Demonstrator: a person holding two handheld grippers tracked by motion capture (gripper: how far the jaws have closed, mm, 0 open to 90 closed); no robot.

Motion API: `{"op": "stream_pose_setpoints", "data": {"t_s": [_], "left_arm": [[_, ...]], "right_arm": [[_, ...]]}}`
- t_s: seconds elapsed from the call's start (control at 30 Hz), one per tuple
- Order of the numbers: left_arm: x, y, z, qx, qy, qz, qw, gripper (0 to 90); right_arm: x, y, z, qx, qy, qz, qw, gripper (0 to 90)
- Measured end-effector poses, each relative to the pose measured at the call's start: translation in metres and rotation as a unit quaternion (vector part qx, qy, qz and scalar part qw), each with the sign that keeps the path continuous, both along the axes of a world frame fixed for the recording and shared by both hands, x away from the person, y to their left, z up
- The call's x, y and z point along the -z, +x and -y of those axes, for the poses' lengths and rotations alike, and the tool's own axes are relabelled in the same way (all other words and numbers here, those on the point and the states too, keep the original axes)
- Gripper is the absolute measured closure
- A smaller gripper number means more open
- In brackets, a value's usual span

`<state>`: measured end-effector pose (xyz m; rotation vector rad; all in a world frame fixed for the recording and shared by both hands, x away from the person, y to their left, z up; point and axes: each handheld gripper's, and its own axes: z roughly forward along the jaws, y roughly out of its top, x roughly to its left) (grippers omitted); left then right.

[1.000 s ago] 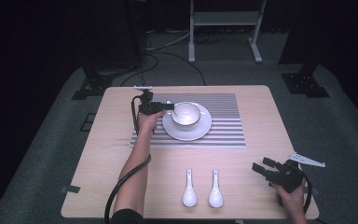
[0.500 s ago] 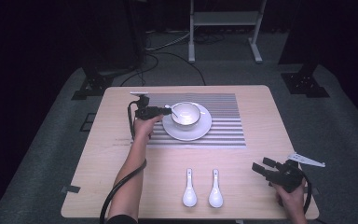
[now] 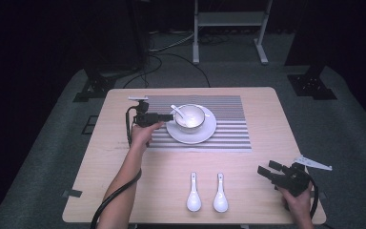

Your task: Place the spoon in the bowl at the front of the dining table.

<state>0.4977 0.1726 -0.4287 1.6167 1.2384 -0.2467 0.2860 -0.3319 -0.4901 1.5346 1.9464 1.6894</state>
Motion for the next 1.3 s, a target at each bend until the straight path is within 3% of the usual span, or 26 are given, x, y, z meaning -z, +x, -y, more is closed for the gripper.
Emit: {"op": "stream_pose_setpoints", "data": {"t_s": [0.47,1.0,1.3], "left_arm": [[-0.011,-0.014,-0.002,0.014,0.001,0.012,0.9998,54.5],[-0.014,-0.033,-0.010,0.033,-0.001,0.023,0.9992,51.0],[-0.018,-0.040,-0.009,0.042,0.014,0.027,0.9986,43.3]], "right_arm": [[0.000,0.001,0.001,-0.005,0.002,-0.001,1.0000,18.4],[0.001,0.001,0.001,0.005,0.000,-0.007,1.0000,18.4],[0.001,0.001,0.001,0.007,0.000,-0.007,1.0000,18.4]]}}
